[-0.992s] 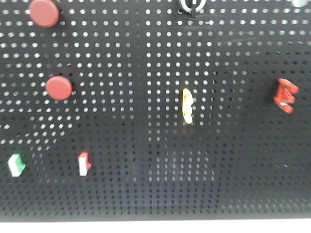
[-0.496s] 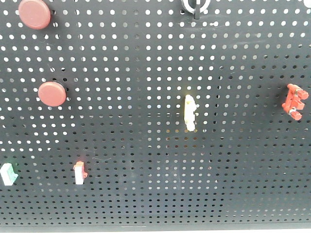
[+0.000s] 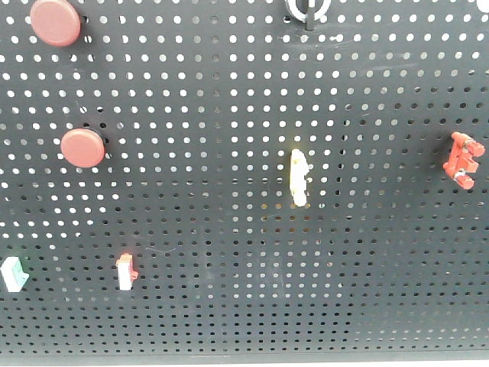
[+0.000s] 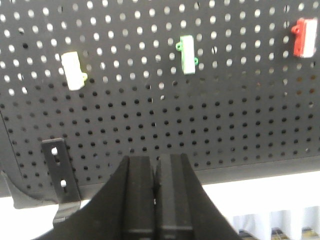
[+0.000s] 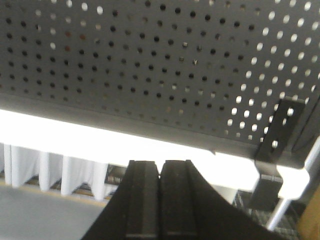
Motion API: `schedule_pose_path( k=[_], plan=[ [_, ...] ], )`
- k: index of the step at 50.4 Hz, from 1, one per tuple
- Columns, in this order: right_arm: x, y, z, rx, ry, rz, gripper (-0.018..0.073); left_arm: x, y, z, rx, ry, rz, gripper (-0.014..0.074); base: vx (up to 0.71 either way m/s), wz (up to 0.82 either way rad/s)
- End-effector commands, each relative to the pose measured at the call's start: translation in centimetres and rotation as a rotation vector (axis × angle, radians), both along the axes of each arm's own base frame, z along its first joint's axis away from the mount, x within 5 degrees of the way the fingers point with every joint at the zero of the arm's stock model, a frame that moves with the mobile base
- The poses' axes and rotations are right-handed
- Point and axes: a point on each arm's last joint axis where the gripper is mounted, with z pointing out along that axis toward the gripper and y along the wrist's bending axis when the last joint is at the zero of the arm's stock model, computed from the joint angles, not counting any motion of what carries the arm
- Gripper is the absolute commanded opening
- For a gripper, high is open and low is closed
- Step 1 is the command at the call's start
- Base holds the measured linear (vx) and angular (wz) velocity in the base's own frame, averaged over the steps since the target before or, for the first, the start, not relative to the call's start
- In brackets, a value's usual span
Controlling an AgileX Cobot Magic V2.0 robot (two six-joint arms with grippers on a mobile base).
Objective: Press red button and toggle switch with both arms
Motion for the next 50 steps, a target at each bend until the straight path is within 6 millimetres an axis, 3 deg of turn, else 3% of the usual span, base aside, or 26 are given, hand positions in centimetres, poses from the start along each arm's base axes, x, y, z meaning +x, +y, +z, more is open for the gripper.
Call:
schedule_pose_path(
  k=[1, 15, 24, 28, 32, 41, 44, 45, 50],
  plan=[
    [-0.1, 0.3, 1.4, -0.010, -0.179, 0.037, -0.0003, -0.1, 0.0, -0.1, -0.002, -0.079, 0.000, 0.0002, 0.00, 0.00],
    [-0.9, 0.9, 4.1, 0.013, -0.491, 0.103, -0.0003, -0.3, 0.1, 0.9, -0.092, -0.191, -0.010, 0.0002, 0.00, 0.00],
    [-1.6, 0.6, 5.4, 0.220, -0.631, 0.132, -0.0003, -0.7, 0.1, 2.4, -0.142, -0.278, -0.024, 0.0002, 0.00, 0.00],
    [-1.9, 0.5, 6.6, 0.285, -0.668, 0.133, -0.0003, -1.1, 0.1, 4.0, -0.151, -0.326, -0.029, 0.0002, 0.00, 0.00],
    [-2.6, 0.5, 8.7, 0.270, -0.723, 0.141, -0.0003, -1.8, 0.1, 6.4, -0.152, -0.399, -0.034, 0.0002, 0.00, 0.00],
    [-4.2, 0.2, 16.2, 0.269, -0.762, 0.132, -0.0003, -4.4, 0.1, 13.4, -0.104, -0.559, -0.038, 0.0002, 0.00, 0.00],
    [-4.2, 0.2, 18.8, 0.269, -0.751, 0.127, -0.0003, -5.2, 0.0, 16.2, -0.073, -0.609, -0.035, 0.0002, 0.00, 0.00],
    [-4.0, 0.2, 20.4, 0.269, -0.744, 0.124, -0.0003, -5.6, 0.0, 18.0, -0.047, -0.634, -0.031, 0.0002, 0.00, 0.00],
    [-2.7, 0.3, 23.7, 0.269, -0.729, 0.120, -0.0003, -5.8, -0.1, 22.5, 0.032, -0.673, -0.011, 0.0002, 0.00, 0.00]
  ],
)
